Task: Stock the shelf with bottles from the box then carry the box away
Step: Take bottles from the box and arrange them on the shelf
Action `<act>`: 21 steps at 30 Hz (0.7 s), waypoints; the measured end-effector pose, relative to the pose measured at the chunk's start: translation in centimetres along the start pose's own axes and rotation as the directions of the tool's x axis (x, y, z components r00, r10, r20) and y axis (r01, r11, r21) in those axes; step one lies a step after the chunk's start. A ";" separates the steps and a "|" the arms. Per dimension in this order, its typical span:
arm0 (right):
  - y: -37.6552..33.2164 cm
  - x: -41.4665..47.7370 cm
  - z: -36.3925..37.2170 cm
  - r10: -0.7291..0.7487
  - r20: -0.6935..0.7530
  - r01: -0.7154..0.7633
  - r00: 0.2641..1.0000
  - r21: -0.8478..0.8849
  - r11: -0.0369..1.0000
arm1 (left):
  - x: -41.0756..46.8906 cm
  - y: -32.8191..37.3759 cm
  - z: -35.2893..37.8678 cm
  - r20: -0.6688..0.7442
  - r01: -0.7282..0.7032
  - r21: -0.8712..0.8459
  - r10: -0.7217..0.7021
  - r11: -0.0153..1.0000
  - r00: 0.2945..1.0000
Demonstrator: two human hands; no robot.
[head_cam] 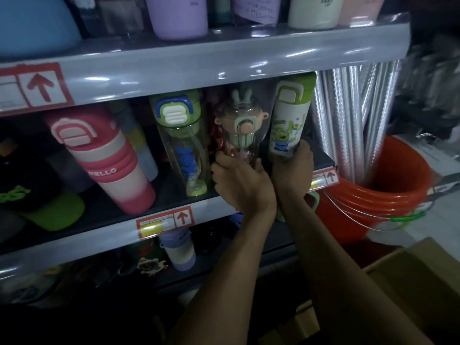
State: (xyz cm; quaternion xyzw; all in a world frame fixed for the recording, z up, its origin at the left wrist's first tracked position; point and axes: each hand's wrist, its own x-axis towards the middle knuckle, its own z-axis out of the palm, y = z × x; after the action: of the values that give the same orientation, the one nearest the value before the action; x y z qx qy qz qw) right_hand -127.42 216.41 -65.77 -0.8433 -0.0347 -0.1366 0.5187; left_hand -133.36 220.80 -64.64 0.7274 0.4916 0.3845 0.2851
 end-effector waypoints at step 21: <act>-0.4 0.2 -1.1 -0.019 0.041 0.022 0.999 -0.079 0.997 | -0.7 -0.7 0.5 -0.047 -0.058 0.045 0.060 0.997 0.997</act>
State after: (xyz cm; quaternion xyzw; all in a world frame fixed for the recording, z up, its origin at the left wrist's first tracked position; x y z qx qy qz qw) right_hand -127.52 215.65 -64.91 -0.8653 -0.0485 -0.1262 0.4826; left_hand -133.41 220.39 -65.61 0.7382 0.4848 0.3997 0.2457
